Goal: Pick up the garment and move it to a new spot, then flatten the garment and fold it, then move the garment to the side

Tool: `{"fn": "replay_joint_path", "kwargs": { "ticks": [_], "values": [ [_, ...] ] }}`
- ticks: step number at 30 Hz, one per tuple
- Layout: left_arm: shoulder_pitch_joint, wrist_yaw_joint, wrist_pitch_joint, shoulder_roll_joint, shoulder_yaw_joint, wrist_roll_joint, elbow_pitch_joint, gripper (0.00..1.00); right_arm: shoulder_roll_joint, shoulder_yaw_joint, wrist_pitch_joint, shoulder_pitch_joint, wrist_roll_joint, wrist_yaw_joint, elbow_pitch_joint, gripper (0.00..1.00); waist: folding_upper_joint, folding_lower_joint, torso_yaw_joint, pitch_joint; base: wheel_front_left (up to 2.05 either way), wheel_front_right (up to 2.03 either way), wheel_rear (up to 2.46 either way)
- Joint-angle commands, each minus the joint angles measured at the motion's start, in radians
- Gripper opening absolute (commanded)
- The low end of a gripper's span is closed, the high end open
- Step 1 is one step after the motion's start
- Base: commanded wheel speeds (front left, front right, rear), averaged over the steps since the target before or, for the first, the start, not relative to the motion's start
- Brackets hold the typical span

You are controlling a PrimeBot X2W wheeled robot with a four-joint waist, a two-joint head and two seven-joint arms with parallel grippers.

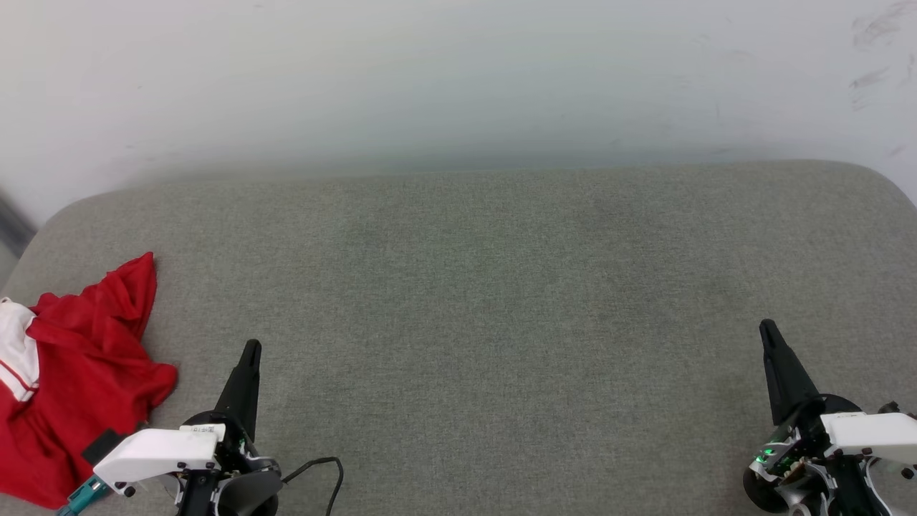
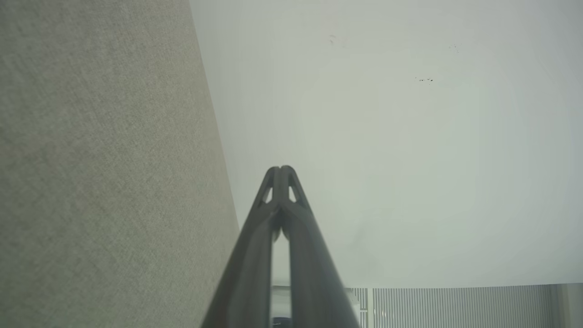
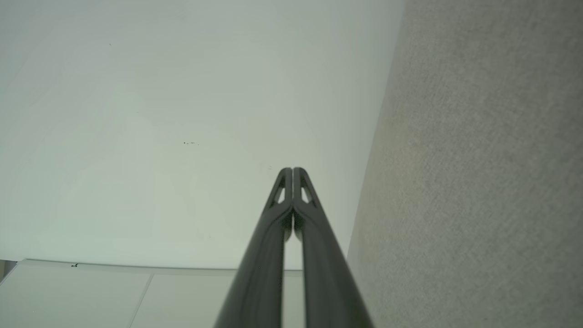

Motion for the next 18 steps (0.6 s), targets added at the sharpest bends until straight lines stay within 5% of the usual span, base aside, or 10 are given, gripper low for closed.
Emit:
{"fn": "replay_joint_path", "kwargs": {
  "ticks": [1, 18],
  "values": [
    [-0.008, -0.003, 0.001, -0.001, 0.002, 0.002, 0.001, 0.00, 0.003, 0.000, 0.000, -0.008, 0.004, 0.000, 0.000, 0.00, -0.0001, 0.0000, 0.000, 0.000, 0.00, 0.00, 0.00],
    [-0.008, -0.003, 0.001, -0.001, 0.002, 0.002, 0.001, 0.00, 0.003, 0.000, 0.000, -0.007, 0.004, 0.000, 0.000, 0.00, -0.0001, 0.0000, 0.000, 0.000, 0.00, 0.00, 0.00]
  ]
}}
